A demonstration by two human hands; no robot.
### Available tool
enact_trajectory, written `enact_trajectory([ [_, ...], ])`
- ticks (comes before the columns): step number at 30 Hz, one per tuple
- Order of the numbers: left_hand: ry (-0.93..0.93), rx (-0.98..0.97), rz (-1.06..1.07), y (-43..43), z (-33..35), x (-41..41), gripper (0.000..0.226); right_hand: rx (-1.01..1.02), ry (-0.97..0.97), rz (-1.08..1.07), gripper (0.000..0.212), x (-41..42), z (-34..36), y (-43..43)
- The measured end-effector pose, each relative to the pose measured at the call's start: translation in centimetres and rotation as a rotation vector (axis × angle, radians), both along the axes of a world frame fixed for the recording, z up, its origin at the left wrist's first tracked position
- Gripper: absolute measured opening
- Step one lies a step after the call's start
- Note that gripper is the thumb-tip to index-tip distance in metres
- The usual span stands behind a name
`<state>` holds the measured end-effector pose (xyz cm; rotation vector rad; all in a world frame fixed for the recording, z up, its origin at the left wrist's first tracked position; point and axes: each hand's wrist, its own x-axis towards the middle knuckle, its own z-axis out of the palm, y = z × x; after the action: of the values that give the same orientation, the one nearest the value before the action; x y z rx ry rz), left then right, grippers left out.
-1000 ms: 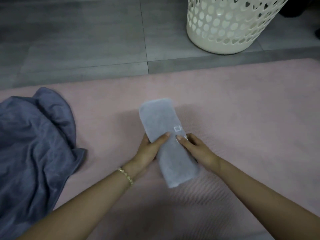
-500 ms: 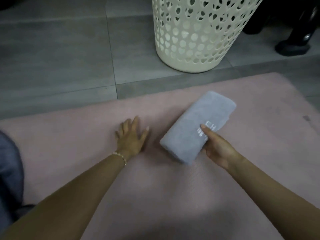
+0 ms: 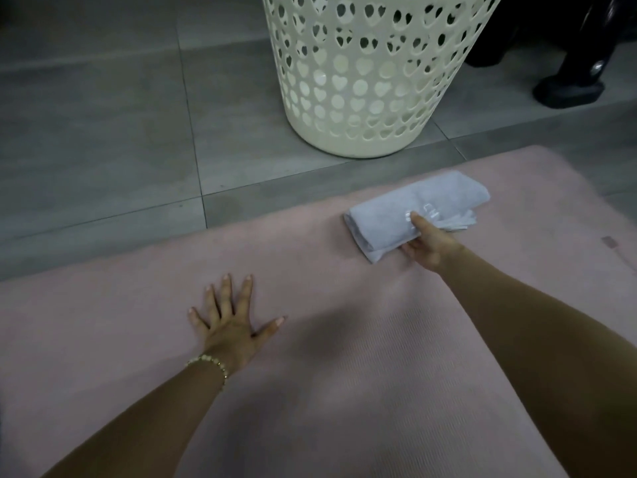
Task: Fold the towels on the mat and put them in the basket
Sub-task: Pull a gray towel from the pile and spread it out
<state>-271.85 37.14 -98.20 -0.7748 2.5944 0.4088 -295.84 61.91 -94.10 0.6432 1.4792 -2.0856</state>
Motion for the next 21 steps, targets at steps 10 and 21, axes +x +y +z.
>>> enact_trajectory([
  [10, 0.005, -0.018, -0.013, 0.1, 0.3, 0.0, 0.094, 0.182, -0.011, -0.02, 0.049, 2.4, -1.2, 1.5],
  [21, 0.025, 0.094, -0.16, -1.6, 4.2, 4.1, 0.079, 0.806, 0.36, 0.548, 0.045, 17.4, 2.1, -1.0],
])
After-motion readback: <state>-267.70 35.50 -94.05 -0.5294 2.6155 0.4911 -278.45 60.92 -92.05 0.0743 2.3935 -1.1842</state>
